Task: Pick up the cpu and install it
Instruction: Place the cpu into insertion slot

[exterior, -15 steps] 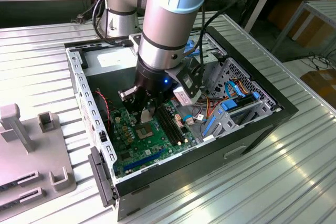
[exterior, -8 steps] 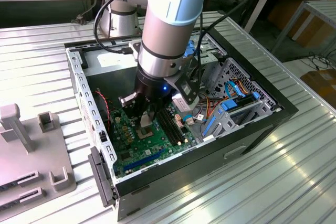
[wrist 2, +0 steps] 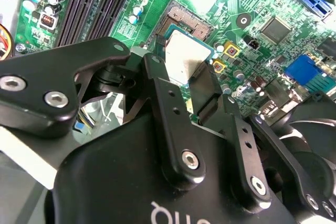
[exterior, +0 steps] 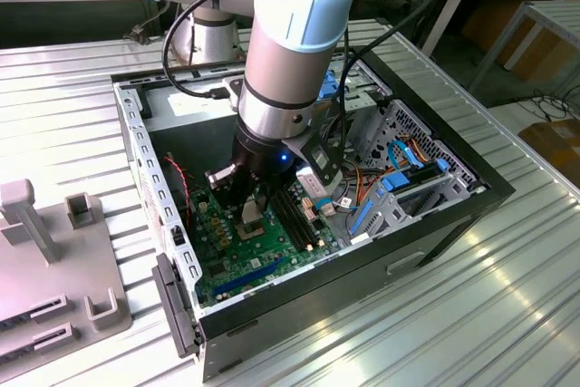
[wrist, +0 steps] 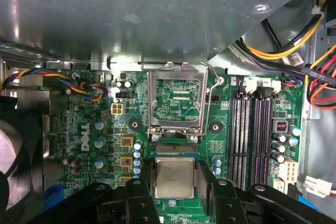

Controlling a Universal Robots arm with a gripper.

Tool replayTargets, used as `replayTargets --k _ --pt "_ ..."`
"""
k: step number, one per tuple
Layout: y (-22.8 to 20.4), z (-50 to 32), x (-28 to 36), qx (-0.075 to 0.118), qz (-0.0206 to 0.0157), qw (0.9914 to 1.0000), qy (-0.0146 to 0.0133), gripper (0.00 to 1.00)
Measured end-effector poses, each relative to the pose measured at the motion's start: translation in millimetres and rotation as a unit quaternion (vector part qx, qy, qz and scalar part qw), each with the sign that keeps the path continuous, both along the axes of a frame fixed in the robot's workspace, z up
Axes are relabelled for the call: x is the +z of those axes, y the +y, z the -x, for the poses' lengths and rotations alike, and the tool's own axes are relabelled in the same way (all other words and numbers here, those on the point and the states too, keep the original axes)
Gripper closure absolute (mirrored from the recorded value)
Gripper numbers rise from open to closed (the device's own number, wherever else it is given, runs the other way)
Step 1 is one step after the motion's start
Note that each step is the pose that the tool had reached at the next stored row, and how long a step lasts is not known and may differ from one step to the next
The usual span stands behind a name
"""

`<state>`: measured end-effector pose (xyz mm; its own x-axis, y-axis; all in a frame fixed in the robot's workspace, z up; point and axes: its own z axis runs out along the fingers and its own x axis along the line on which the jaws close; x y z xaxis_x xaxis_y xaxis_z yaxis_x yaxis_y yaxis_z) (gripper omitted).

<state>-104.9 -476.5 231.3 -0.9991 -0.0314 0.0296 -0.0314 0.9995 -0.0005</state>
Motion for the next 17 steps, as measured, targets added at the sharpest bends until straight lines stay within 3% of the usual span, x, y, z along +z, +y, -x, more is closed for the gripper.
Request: replayTargets --k 2,13,14,15,16,17 --pt "0.0 0.0 -2.9 0.0 0.0 1.0 0.0 0.56" --pt "0.0 0.0 -4.0 0.0 -0.0001 1.0 -0.0001 0.56" --pt "0.0 0.0 -6.8 0.0 -0.0001 1.0 -0.0001 0.56" --pt "-1.0 0.0 -20.8 0.0 0.0 1.0 0.0 0.56" --pt "-3.3 0.0 -26.0 0.0 -0.0001 1.0 -0.0001 0.56" --pt "-3.8 0.0 -26.8 0.0 0.0 1.0 0.0 0.56"
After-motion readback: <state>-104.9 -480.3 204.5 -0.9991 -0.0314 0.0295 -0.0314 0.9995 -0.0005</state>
